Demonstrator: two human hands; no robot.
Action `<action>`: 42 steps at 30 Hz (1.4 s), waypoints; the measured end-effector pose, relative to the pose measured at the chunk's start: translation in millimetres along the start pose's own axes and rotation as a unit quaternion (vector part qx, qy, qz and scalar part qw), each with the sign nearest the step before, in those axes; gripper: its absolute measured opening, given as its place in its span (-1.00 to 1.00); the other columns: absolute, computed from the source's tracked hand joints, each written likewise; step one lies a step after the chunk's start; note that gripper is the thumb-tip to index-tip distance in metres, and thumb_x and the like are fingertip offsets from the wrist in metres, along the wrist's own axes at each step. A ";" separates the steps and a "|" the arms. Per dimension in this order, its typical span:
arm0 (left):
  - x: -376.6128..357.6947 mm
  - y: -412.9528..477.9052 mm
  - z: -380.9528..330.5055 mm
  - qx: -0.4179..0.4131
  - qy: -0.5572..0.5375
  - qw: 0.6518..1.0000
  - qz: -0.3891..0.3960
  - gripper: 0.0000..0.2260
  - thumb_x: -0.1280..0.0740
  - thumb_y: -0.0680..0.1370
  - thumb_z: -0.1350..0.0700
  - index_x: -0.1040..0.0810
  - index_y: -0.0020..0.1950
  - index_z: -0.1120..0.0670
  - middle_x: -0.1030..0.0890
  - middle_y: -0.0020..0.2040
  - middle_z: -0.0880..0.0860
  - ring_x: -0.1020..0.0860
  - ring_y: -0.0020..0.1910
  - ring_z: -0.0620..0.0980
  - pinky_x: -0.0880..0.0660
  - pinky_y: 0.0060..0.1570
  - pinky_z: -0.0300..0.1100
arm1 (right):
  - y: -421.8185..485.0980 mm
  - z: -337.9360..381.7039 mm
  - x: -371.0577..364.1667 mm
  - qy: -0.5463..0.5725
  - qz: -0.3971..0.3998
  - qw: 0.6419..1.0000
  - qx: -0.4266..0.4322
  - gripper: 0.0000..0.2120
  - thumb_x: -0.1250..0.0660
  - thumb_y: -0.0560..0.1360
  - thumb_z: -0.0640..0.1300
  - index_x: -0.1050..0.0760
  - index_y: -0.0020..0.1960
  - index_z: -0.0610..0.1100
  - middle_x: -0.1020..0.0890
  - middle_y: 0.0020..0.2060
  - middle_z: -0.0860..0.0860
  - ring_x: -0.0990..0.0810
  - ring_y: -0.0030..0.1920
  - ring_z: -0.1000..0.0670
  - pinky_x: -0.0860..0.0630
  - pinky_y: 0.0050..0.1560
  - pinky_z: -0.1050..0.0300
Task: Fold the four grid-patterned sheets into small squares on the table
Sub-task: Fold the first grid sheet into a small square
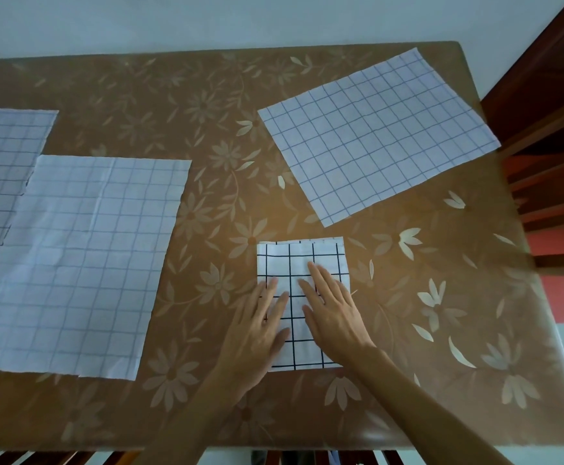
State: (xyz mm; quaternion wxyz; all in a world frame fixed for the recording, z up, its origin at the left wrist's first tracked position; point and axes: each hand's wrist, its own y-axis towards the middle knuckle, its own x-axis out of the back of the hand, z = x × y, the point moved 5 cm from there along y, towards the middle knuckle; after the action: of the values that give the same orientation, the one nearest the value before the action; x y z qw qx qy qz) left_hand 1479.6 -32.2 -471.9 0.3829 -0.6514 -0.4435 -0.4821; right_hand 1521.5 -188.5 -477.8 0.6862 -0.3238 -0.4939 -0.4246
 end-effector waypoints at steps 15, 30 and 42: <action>-16.7 10.7 2.2 -0.013 0.069 0.992 0.106 -0.38 0.08 0.67 -0.25 0.13 0.64 0.01 0.20 0.65 0.08 0.19 0.62 0.08 -0.03 0.54 0.22 | 18.6 -57.3 2.9 -0.073 0.082 0.993 -0.043 -0.31 0.15 0.63 0.31 0.03 0.62 -0.08 0.07 0.61 -0.15 0.07 0.60 -0.15 0.00 0.57 -0.20; 10.7 -16.2 -26.0 -0.112 -0.069 0.990 -0.054 -0.66 -0.29 0.62 -0.18 -0.62 0.00 0.09 -0.55 0.01 0.03 -0.51 0.00 0.04 -0.49 0.09 -0.04 | -95.3 -20.8 12.8 0.063 0.022 0.994 0.092 -0.73 -0.29 0.55 -0.04 -0.57 0.22 -0.06 -0.53 0.36 -0.03 -0.50 0.29 -0.07 -0.50 0.23 0.02; 48.3 -35.3 -28.6 -0.087 -0.026 0.994 -0.063 -0.89 -0.40 0.53 0.16 -0.63 0.03 0.01 -0.59 -0.05 -0.03 -0.54 -0.03 -0.01 -0.47 0.09 -0.14 | -82.4 -0.3 69.8 0.077 -0.058 0.991 0.097 -0.79 -0.38 0.51 -0.16 -0.61 0.14 -0.04 -0.62 0.21 0.06 -0.54 0.18 0.01 -0.45 0.03 0.12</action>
State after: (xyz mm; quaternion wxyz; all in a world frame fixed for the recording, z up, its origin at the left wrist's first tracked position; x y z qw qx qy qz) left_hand 1444.8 -37.5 -415.8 0.2819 -0.6653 -0.4502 -0.5247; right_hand 1457.8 -242.5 -409.3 0.7247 -0.1929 -0.4962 -0.4375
